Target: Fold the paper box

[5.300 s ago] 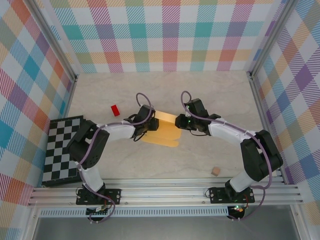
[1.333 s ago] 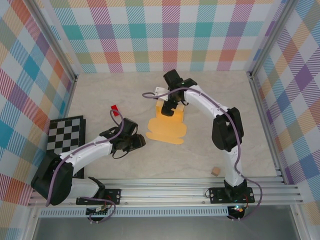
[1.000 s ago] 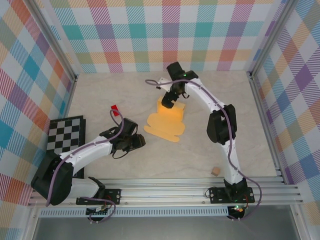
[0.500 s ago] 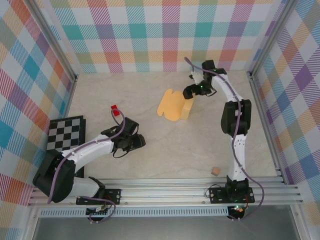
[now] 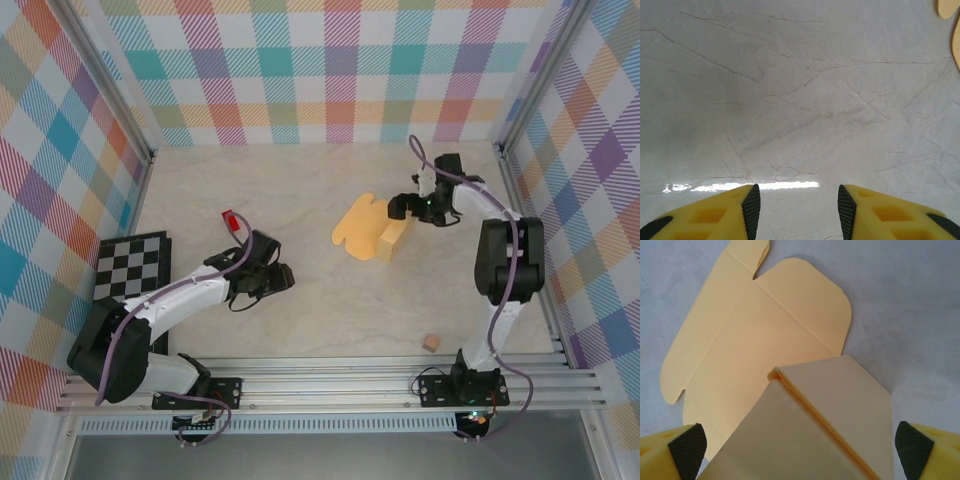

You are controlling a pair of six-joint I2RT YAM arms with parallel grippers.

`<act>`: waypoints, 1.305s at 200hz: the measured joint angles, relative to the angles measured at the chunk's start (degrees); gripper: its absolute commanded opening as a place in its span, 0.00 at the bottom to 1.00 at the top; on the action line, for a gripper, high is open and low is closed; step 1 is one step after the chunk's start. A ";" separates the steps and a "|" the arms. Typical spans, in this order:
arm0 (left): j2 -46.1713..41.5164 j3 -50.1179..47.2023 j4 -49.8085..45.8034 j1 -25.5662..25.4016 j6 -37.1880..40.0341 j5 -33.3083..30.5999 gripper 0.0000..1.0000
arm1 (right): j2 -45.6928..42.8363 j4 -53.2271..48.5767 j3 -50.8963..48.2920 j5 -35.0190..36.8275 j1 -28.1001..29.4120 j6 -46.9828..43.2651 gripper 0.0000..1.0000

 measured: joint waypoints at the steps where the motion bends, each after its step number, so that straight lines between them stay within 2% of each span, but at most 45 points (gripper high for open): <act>1: 0.00 0.04 -0.02 -0.04 0.02 0.00 0.47 | -0.20 0.17 -0.33 -0.07 -0.09 0.13 1.00; 23: 0.00 1.14 -0.83 -1.36 0.02 -0.98 0.47 | -5.38 4.55 -8.66 -2.75 -2.19 4.72 1.00; 44: -0.02 2.36 -1.22 -2.25 0.04 -1.55 0.47 | -8.48 5.33 -11.67 -2.89 -3.21 7.78 1.00; 112: -1.70 5.05 -2.56 -2.51 1.29 -4.42 0.48 | -19.67 -2.10 -7.10 7.85 -3.17 10.62 1.00; 148: -1.90 5.09 -2.58 -2.51 1.75 -4.46 0.48 | -24.96 -7.67 -6.32 10.29 -3.15 9.57 1.00; 181: -1.92 5.09 -2.58 -2.54 2.21 -4.46 0.47 | -24.24 -9.64 -7.04 11.52 -3.02 8.50 1.00; 261: -1.90 5.09 -2.40 -2.91 2.40 -4.44 0.47 | -15.34 -6.69 -9.97 11.52 -3.02 8.48 1.00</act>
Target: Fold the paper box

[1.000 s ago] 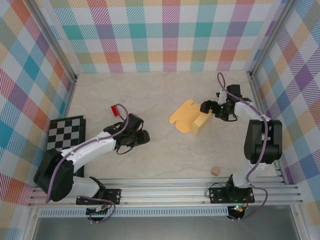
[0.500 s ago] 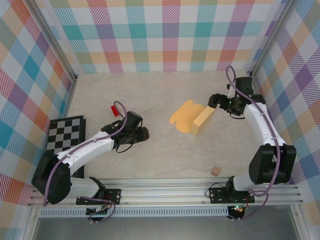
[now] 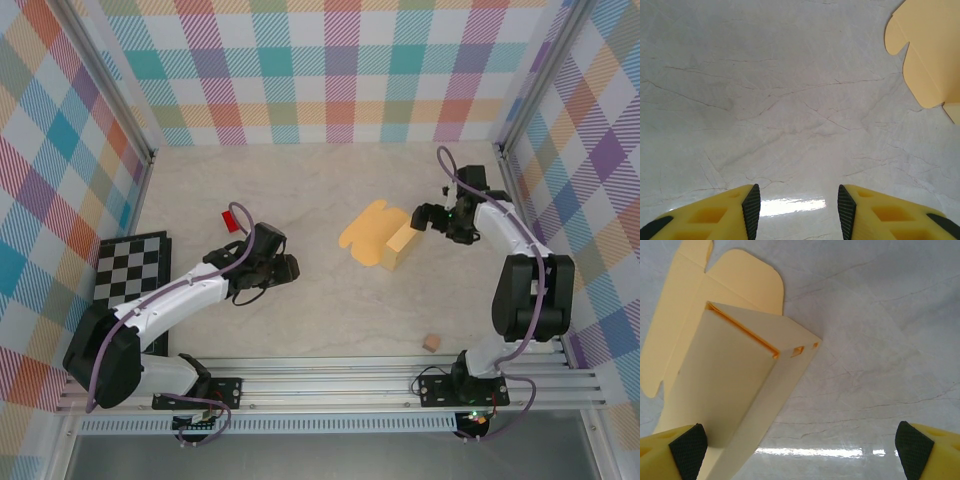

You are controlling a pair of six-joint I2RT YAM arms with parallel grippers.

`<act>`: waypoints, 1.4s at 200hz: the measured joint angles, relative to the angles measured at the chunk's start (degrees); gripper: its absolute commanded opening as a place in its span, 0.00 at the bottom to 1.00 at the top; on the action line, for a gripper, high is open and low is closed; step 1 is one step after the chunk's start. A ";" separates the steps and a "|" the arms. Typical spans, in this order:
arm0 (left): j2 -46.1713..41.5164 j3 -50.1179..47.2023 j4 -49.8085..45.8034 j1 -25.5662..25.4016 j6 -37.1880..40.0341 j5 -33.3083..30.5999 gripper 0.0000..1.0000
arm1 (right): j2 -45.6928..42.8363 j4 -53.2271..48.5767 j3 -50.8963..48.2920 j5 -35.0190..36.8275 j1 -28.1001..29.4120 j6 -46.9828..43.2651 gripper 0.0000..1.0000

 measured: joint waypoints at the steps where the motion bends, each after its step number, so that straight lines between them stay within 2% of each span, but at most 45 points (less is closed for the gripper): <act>1: 0.00 0.00 0.02 -0.02 0.00 -0.02 0.47 | 0.00 0.00 -0.04 -0.07 0.00 0.02 1.00; 84: 2.58 1.18 0.46 -1.11 0.33 -0.07 0.47 | -10.71 7.61 -13.92 1.40 -0.07 5.86 1.00; 129: 5.77 5.70 1.44 -3.08 2.23 -0.07 0.47 | -14.21 5.14 -24.48 0.48 0.02 10.27 1.00; 177: 7.17 7.65 4.02 -5.01 4.68 -0.04 0.48 | -17.40 5.22 -26.51 -0.85 3.43 11.98 1.00; 222: 10.80 13.44 9.92 -6.19 11.96 1.88 0.52 | -17.38 5.25 -26.53 -0.79 3.76 12.50 1.00; 232: 13.00 16.35 11.74 -6.19 14.45 2.84 0.56 | -17.38 5.57 -26.71 -0.76 3.76 12.68 1.00; 244: 16.55 20.35 13.66 -6.21 18.21 3.63 0.62 | -17.38 5.84 -27.10 -0.81 3.76 13.16 1.00; 280: 32.57 35.54 14.21 -4.83 29.27 3.06 0.62 | -15.41 7.13 -28.61 -0.87 3.76 14.36 1.00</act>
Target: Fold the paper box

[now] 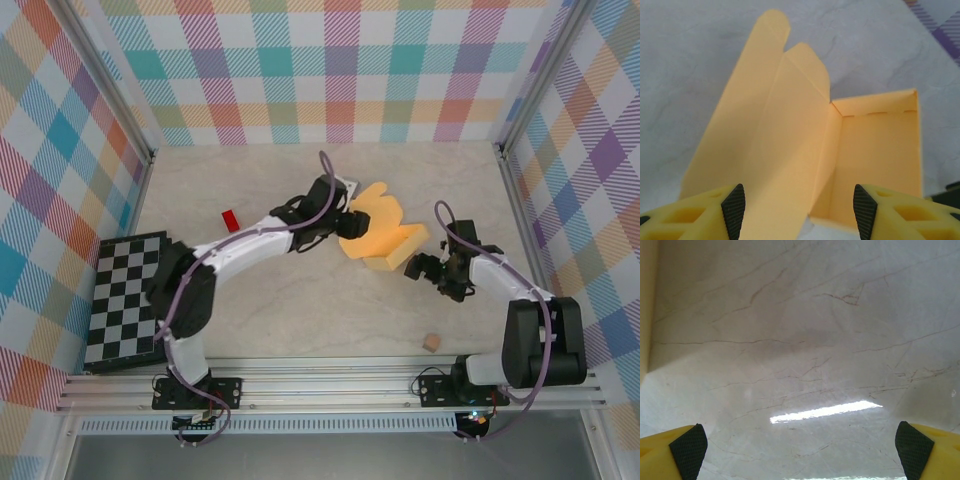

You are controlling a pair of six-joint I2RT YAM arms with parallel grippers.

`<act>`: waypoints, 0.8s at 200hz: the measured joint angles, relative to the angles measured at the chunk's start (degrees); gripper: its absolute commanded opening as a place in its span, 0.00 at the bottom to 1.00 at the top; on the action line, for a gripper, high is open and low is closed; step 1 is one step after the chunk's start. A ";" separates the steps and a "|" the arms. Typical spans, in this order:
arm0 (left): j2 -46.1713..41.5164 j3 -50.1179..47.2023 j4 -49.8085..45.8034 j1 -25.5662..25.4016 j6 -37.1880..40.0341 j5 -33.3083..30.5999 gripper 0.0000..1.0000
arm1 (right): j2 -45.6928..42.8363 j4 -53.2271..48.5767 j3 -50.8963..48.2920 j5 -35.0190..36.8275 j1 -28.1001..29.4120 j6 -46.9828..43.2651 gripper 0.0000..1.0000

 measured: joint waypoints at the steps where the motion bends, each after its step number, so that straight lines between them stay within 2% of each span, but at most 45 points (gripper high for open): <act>1: 0.31 0.28 -0.17 0.07 0.15 0.04 0.62 | 0.07 0.02 -0.04 0.00 0.00 0.04 1.00; 15: 4.04 3.65 -2.54 1.62 1.73 0.07 0.62 | 0.92 0.35 -0.50 0.00 0.00 0.50 1.00; 30: 4.22 3.82 -5.18 3.63 2.23 -0.15 0.63 | 0.52 0.46 -0.94 0.09 0.02 0.72 1.00; 57: 0.09 2.75 -7.74 6.45 1.75 -0.96 0.64 | -4.15 -1.05 0.42 1.92 0.85 -0.70 1.00; 78: -4.11 2.51 -9.77 7.89 0.26 -0.98 0.64 | -5.03 -2.51 6.80 3.56 1.97 -3.52 1.00; 118: -6.45 0.09 -9.99 8.98 -1.46 -0.70 0.64 | 3.48 -1.53 21.03 4.37 2.38 -6.38 1.00; 160: -4.07 -0.33 -11.65 9.35 -2.14 0.55 0.64 | 13.11 -1.38 26.64 4.61 2.89 -6.75 1.00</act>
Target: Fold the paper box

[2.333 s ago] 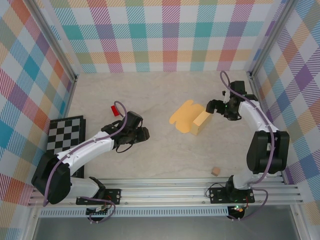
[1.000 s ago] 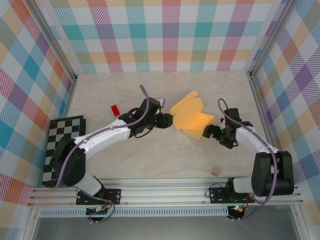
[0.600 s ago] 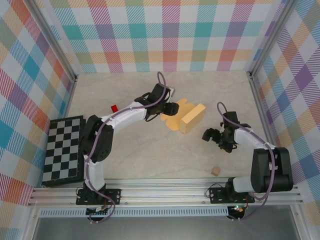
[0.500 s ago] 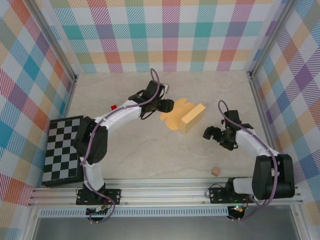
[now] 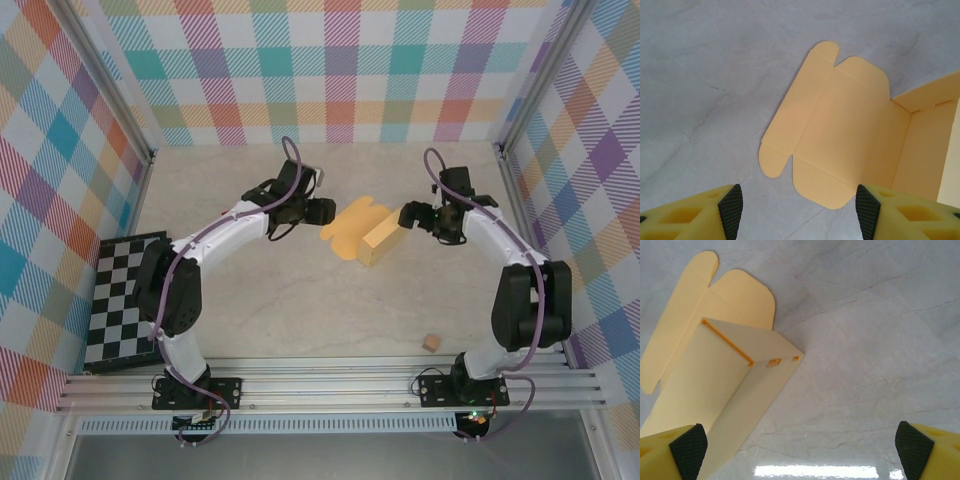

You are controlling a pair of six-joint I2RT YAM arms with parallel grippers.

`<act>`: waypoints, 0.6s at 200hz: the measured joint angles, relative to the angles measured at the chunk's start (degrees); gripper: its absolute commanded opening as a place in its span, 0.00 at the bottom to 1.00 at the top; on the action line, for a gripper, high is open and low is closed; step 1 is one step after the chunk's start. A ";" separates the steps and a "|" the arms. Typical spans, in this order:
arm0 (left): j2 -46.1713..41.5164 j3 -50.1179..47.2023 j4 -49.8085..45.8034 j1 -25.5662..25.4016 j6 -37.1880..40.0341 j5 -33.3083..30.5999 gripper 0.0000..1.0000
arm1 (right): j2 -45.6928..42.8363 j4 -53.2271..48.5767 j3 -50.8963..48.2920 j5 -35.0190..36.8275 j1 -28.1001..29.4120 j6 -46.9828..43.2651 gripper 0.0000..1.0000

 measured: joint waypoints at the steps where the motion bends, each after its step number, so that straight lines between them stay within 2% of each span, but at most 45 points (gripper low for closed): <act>1: 0.04 0.00 0.00 0.00 0.00 0.02 0.64 | 0.20 0.00 0.04 0.00 0.02 0.00 1.00; 58: 3.85 0.96 -0.70 0.55 0.07 1.51 0.64 | 2.40 0.63 0.11 -0.07 0.52 0.09 1.00; 120: 8.72 5.86 -3.28 1.33 1.16 2.14 0.63 | -0.31 0.15 -3.54 -0.42 0.68 1.40 1.00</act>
